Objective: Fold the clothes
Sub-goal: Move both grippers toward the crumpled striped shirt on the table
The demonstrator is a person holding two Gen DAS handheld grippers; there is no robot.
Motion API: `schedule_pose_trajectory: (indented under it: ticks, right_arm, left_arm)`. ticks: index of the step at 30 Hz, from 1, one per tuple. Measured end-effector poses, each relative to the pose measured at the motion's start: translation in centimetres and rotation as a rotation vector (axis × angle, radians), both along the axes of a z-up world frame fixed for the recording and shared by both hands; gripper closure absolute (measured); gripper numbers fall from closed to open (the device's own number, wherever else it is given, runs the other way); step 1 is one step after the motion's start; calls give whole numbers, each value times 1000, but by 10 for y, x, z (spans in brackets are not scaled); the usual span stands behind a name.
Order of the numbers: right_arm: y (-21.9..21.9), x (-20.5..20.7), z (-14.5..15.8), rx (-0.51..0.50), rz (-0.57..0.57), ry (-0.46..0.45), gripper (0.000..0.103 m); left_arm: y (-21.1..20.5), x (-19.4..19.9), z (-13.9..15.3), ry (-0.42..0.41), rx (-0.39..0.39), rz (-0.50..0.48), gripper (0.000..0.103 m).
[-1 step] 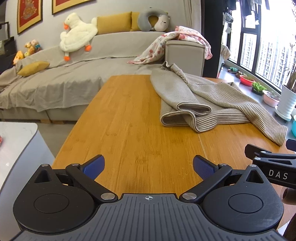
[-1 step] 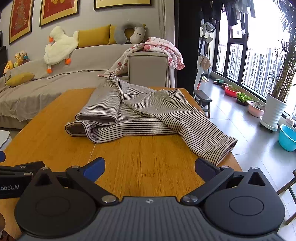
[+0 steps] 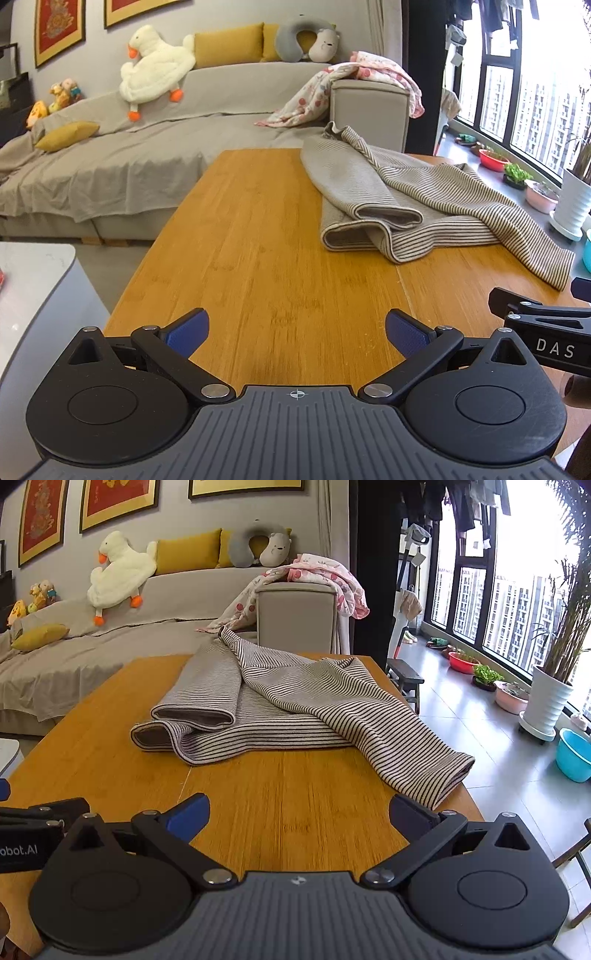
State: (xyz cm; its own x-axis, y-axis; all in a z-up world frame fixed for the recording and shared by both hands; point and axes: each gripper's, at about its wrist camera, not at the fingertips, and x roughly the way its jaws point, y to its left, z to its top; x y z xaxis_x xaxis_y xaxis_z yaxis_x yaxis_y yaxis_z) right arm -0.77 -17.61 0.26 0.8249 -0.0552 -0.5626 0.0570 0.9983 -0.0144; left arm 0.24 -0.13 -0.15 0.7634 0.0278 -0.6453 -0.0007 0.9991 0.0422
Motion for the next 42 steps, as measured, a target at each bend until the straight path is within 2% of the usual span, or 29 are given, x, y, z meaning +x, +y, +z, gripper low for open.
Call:
schedule_pose_trajectory:
  ticks: [4, 8, 19, 26, 31, 36, 38, 42]
  right_arm:
    - [-2, 2, -1, -12, -10, 28, 0]
    - [-2, 4, 1, -29, -26, 17, 0]
    - [-2, 3, -1, 3, -7, 10, 0]
    - [-5, 2, -1, 34, -3, -16, 0]
    - [-9, 4, -9, 43, -9, 5, 0]
    - [-3, 4, -3, -23, 36, 13, 0]
    - [0, 4, -3, -66, 56, 2, 0]
    - [-3, 3, -1, -36, 39, 2, 0]
  left_arm:
    - [-1, 3, 3, -8, -12, 2, 0]
    - [2, -5, 3, -26, -26, -8, 0]
    - [4, -2, -3, -10, -58, 0, 0]
    - [3, -1, -2, -23, -33, -9, 0]
    - [7, 3, -6, -18, -56, 12, 0]
    - [12, 10, -9, -17, -96, 54, 0]
    - [13, 9, -10, -14, -110, 39, 0]
    - [11, 4, -5, -40, -87, 8, 0]
